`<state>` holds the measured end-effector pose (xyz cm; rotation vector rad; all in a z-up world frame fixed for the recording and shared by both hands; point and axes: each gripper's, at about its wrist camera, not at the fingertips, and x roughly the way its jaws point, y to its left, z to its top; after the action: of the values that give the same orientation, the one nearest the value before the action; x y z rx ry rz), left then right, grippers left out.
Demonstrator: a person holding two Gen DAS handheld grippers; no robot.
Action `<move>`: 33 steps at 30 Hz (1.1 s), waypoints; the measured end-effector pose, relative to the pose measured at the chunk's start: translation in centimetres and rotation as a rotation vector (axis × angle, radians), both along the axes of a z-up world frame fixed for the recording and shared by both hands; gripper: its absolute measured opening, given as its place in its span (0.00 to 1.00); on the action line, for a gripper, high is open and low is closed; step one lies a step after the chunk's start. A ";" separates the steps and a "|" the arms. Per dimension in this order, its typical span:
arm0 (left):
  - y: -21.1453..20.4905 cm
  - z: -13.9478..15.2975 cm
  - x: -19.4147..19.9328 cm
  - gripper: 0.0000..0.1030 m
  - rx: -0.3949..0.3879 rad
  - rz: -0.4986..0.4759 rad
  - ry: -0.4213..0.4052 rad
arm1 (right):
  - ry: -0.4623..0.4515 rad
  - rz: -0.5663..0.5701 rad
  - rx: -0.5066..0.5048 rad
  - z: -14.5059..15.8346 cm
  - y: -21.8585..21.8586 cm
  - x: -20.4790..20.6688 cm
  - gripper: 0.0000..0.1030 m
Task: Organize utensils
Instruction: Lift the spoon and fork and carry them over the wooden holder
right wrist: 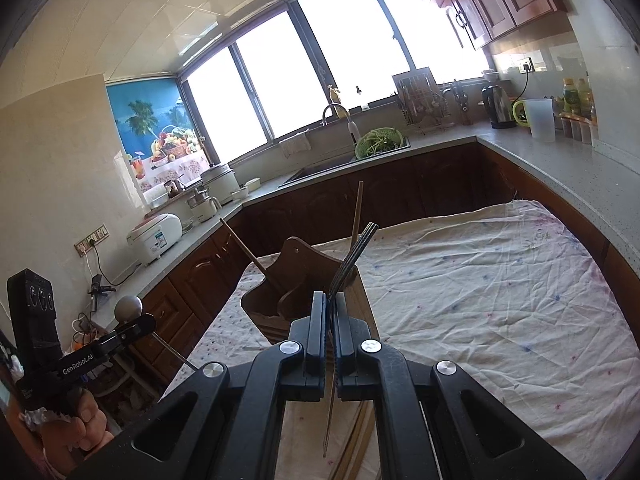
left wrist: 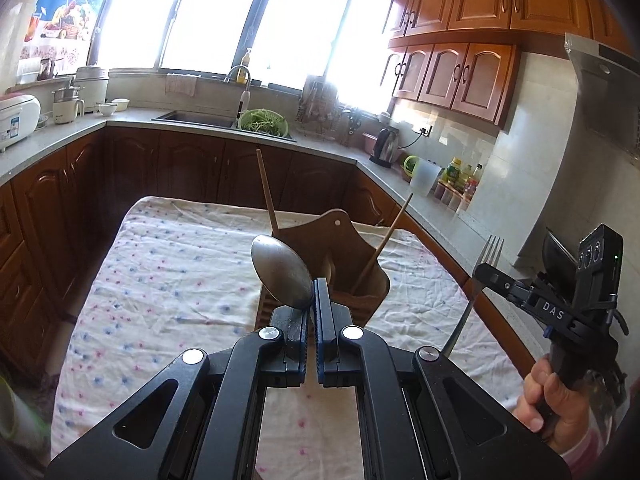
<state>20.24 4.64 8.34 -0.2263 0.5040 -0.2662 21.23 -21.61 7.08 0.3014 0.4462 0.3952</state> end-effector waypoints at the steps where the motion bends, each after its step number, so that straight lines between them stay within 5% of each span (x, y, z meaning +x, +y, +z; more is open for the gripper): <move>1: 0.1 0.3 0.4 0.02 0.002 0.001 -0.007 | -0.009 0.002 0.005 0.2 0.2 0.4 0.03; 16: -0.1 3.9 7.2 0.02 0.082 0.052 -0.120 | -0.145 -0.015 0.006 3.2 4.0 7.2 0.03; 33: -3.5 -3.4 12.2 0.02 0.151 0.002 0.005 | -0.046 0.010 -0.049 -3.0 6.4 10.6 0.03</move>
<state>32.40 1.16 4.95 -0.0803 0.5261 -0.2242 31.79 -15.23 4.06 0.2418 0.4117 0.3995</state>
